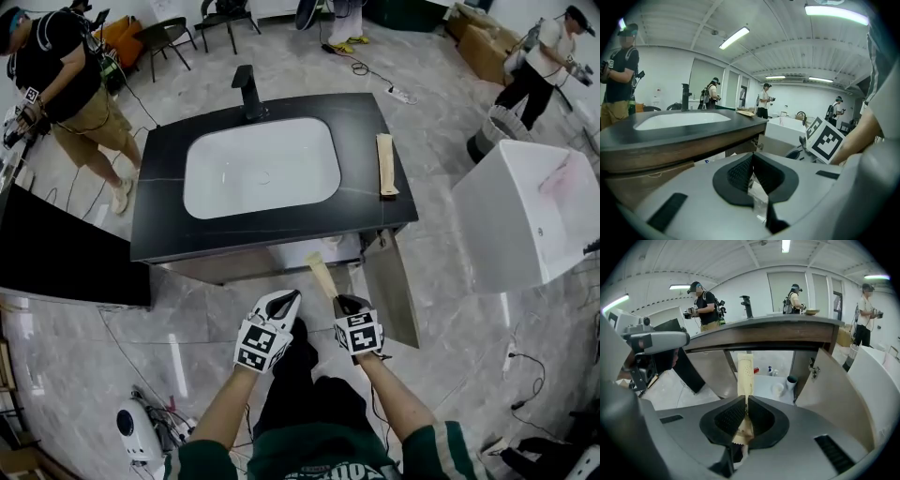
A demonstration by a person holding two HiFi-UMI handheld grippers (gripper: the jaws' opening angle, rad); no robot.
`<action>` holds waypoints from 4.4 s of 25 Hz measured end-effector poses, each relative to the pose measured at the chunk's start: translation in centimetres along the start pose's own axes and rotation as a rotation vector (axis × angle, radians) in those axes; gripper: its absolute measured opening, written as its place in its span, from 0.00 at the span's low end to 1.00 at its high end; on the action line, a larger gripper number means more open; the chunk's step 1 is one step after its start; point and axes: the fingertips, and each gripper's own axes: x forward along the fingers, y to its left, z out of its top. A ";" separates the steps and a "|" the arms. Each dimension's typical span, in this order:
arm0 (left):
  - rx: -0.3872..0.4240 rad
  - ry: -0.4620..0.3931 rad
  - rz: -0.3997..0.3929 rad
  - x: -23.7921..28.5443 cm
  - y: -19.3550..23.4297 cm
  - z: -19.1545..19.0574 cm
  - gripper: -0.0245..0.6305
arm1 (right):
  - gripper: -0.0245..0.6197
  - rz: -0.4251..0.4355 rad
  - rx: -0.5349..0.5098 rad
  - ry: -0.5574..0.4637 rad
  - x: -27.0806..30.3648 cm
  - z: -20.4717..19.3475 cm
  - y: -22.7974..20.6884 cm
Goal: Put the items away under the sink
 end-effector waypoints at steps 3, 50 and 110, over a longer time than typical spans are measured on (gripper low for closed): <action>0.018 -0.007 -0.008 3.5 1.5 -4.1 0.05 | 0.12 0.001 0.008 -0.018 5.0 -0.8 -1.7; 0.119 -0.124 0.036 19.2 12.8 -31.5 0.06 | 0.15 -0.175 0.180 -0.106 47.1 -8.8 -15.3; -0.112 -0.111 -0.108 4.8 6.8 27.6 0.05 | 0.11 -0.246 0.018 -0.220 -10.8 31.5 -10.0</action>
